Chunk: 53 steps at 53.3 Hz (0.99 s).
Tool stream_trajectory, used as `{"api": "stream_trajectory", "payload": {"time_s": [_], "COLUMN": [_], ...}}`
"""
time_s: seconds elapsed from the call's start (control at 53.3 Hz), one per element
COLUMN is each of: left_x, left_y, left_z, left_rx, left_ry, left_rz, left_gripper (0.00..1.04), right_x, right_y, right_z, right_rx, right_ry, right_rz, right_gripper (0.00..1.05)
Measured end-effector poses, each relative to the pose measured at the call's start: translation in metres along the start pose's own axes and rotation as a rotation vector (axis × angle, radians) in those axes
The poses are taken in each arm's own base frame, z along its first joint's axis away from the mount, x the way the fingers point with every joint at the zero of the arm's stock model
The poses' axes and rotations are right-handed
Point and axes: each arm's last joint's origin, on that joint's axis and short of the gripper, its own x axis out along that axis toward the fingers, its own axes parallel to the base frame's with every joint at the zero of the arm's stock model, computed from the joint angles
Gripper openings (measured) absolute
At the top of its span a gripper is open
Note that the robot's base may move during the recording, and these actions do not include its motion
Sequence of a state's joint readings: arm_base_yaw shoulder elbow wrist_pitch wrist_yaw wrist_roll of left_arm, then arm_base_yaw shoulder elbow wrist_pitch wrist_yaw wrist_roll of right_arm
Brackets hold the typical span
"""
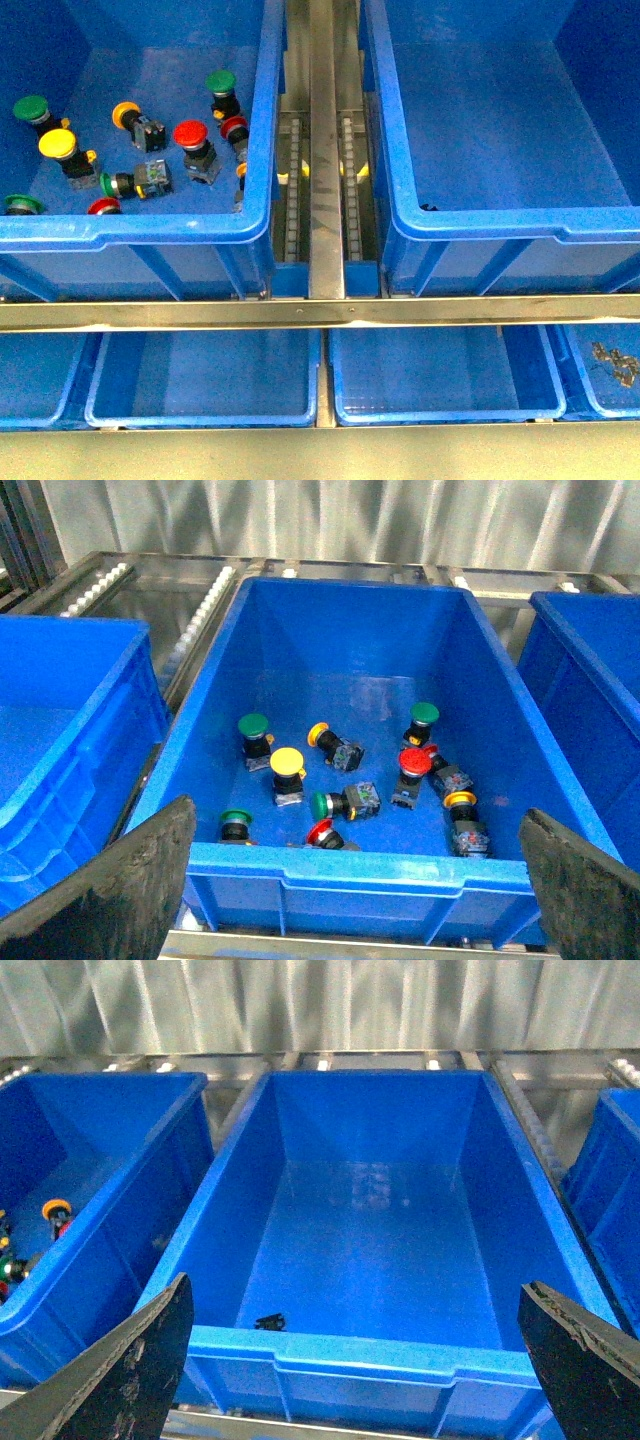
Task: Pick red and yellow buttons and place in box
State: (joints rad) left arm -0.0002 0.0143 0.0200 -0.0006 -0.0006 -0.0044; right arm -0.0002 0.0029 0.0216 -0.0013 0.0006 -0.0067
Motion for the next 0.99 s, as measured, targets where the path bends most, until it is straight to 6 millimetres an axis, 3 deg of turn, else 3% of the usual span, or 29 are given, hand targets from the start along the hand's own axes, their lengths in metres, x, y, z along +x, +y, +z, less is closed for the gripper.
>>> {"api": "stream_trajectory", "payload": {"time_s": [0.488,0.563,0.657,0.732,0.807,0.901,0.994], "left_x": [0.000,0.004,0.038,0.071,0.093,0.125,0.159], "left_y": [0.000,-0.004,-0.013,-0.009,-0.003,0.009,0.022], "left_z": [0.000,0.000,0.022,0.045,0.056,0.060,0.050], "left_rx": [0.000,-0.151,-0.324,-0.326,-0.279,-0.193,-0.081], "left_ry": [0.000,0.297,0.408,0.384,0.387,0.429,0.488], "left_rz": [0.001,0.180,0.215,0.140,0.069,-0.015,-0.044], "left_gripper": [0.97,0.97,0.97,0.97,0.97,0.97,0.97], "right_x": [0.000,0.000,0.000,0.000,0.000,0.000,0.000], "right_y": [0.000,0.000,0.000,0.000,0.000,0.000,0.000], "right_z": [0.000,0.000,0.000,0.000,0.000,0.000,0.000], "right_rx": [0.000,0.000,0.000,0.000,0.000,0.000,0.000], "right_ry": [0.000,0.000,0.000,0.000,0.000,0.000,0.000], "right_rz": [0.000,-0.003,0.001,0.000,0.000,0.000,0.000], "right_gripper": [0.98,0.98,0.98,0.98,0.98,0.98,0.98]}}
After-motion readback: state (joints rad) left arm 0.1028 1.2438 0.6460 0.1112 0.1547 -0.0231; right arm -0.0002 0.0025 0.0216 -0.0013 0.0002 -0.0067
